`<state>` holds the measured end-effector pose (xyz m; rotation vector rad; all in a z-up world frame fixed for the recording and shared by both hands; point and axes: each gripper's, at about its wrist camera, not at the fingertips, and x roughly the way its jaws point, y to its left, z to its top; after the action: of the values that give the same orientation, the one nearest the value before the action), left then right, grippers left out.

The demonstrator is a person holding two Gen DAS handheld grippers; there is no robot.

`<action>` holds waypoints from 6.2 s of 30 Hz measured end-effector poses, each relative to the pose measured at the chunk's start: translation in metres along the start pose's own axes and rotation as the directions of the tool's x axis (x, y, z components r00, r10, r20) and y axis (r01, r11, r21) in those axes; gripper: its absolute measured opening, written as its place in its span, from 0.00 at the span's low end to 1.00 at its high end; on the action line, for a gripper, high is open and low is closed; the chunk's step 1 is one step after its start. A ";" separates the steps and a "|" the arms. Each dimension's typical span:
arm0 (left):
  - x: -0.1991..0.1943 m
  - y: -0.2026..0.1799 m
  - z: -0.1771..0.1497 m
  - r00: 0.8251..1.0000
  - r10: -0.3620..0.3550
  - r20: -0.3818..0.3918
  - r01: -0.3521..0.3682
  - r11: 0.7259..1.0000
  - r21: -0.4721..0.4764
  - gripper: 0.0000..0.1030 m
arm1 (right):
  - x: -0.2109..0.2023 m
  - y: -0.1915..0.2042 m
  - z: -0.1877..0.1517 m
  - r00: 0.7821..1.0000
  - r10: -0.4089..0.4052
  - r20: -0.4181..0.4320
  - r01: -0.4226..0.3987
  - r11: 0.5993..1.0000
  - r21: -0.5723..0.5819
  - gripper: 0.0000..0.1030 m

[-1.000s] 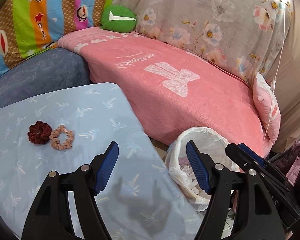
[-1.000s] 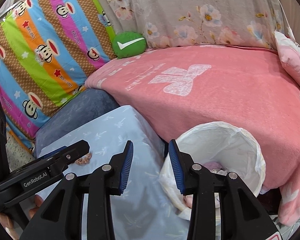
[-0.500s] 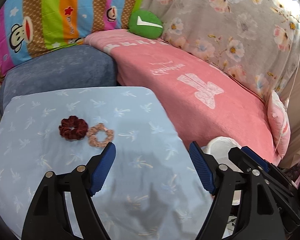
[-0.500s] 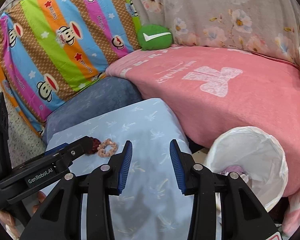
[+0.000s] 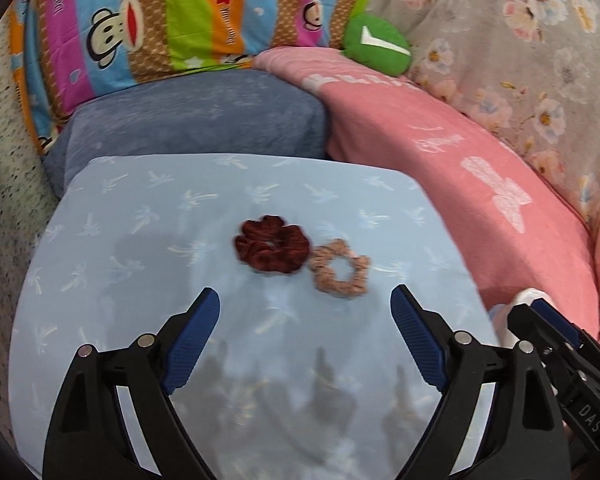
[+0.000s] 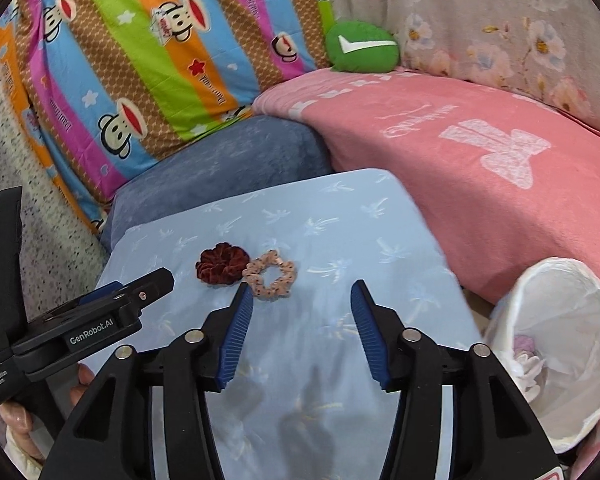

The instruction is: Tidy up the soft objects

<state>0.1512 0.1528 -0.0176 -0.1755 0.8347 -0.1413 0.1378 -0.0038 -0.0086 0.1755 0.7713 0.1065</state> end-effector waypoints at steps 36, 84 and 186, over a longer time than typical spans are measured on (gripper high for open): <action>0.117 0.041 0.022 0.991 0.027 -0.133 -0.036 0.998 -0.061 0.18 | 0.176 0.013 -0.010 0.982 -0.009 -0.187 0.010 1.000 0.006 0.08; -0.076 -0.203 -0.045 0.958 -0.282 0.049 0.254 0.916 0.310 0.17 | -0.182 -0.158 -0.042 0.945 -0.177 0.273 0.114 0.965 0.234 0.08; -0.050 -0.214 -0.120 0.995 -0.090 0.044 0.069 0.936 0.345 0.87 | -0.170 -0.199 -0.126 0.919 -0.389 0.062 0.373 0.910 0.182 0.83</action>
<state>0.0165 -0.0583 -0.0150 0.1150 0.7311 -0.3536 -0.0652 -0.2114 -0.0202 0.1836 0.7041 -0.3383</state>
